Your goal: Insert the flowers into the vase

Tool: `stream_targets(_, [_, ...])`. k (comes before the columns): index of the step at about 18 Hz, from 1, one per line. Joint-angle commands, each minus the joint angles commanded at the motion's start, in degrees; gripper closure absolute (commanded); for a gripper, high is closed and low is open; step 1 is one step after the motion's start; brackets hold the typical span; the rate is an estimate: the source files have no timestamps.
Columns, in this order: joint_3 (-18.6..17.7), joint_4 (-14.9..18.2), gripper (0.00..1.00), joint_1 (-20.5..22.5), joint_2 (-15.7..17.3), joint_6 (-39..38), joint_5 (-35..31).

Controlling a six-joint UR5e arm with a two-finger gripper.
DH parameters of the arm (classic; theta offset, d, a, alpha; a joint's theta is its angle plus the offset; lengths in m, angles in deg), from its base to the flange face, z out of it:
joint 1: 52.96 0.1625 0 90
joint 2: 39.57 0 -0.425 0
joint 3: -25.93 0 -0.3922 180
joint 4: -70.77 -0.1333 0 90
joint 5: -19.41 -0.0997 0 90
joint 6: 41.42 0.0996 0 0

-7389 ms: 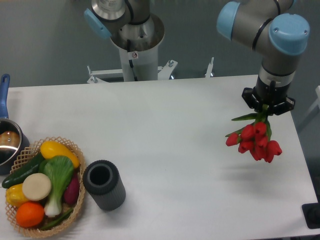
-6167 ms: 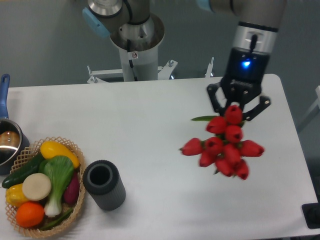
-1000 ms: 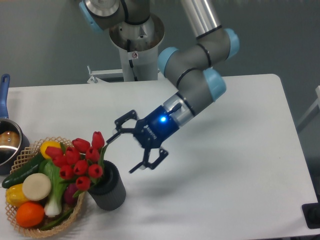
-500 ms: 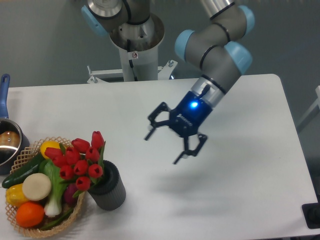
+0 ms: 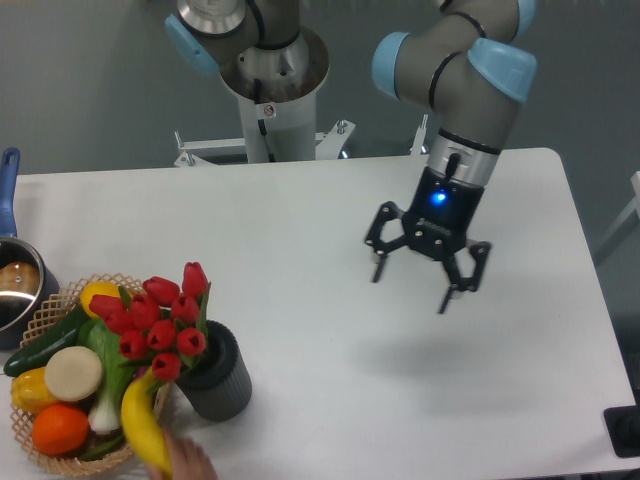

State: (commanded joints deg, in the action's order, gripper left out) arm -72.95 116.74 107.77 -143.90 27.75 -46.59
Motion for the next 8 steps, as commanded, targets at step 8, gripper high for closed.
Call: stream_targets(8, [-1.0, 9.0, 0.0, 7.4, 0.1, 17.9, -14.3])
